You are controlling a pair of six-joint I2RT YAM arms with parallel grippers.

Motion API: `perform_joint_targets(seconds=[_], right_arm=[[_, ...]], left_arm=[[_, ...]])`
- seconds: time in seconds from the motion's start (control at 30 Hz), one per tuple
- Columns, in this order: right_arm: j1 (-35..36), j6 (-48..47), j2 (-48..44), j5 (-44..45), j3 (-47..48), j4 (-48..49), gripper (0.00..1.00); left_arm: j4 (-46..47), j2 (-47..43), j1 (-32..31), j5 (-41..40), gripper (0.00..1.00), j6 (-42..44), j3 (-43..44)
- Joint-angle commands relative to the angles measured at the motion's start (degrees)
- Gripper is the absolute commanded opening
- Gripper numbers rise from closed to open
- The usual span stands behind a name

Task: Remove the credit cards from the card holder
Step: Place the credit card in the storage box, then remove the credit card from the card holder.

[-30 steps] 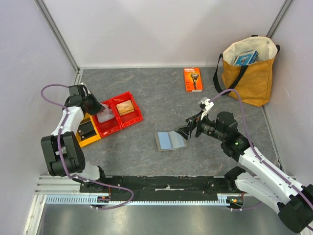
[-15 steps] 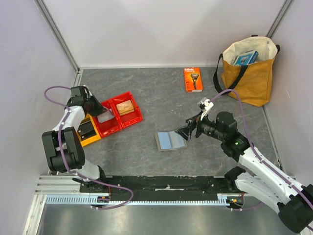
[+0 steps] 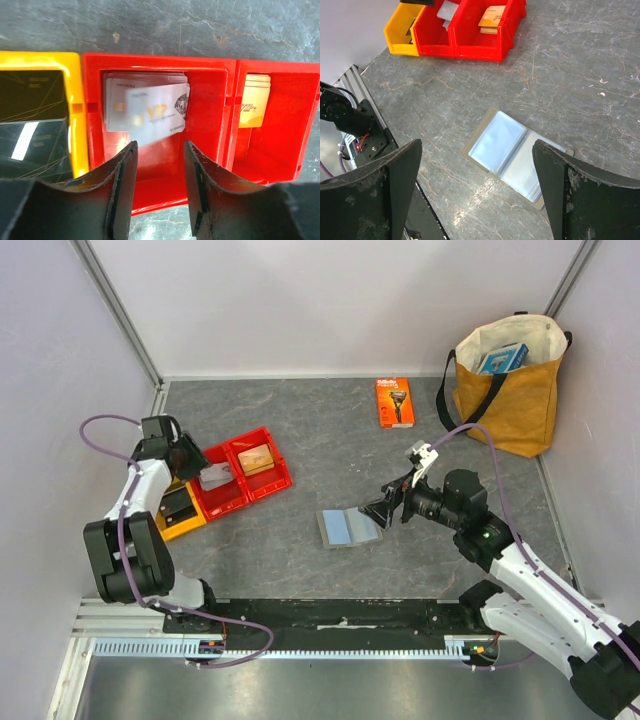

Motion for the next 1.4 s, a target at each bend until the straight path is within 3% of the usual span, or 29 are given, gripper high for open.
perform_joint_targets(seconds=[0.0,0.2,0.3,0.5,0.67,0.83,1.0,1.37], right_arm=[[0.22,-0.89,-1.12,-0.05,2.21,-1.45,0.98],[0.22,-0.37,0.01,2.85,2.73,-3.39,0.98],[0.22,0.42,1.94,4.26,3.43,-4.97,0.98],[0.22,2.18,9.23,5.22,4.93,-6.12,0.97],[0.31,5.78,16.09,6.37,5.72,-6.12,0.93],[1.19,7.81,22.07,7.51,6.34,-5.50,0.84],[3.47,9.30,26.64,10.67,6.60,-4.19,0.75],[4.09,11.33,32.62,15.07,3.79,1.35,0.62]], left_arm=[[-2.77,-5.36,0.32,-5.83,0.51,3.11,3.87],[-6.11,-10.89,-1.00,-3.03,0.60,2.58,5.89],[-7.08,-15.80,-4.76,-1.44,0.61,1.71,5.72],[-6.21,-24.86,-22.32,-1.44,0.61,-3.57,2.29],[1.34,-28.21,-38.50,-1.17,0.58,-11.73,-4.64],[10.13,-25.41,-51.08,-2.23,0.54,-16.31,-10.27],[15.76,-19.00,-57.76,-2.84,0.49,-17.46,-11.77],[26.31,-7.83,-60.24,-2.67,0.40,-21.85,-17.92]])
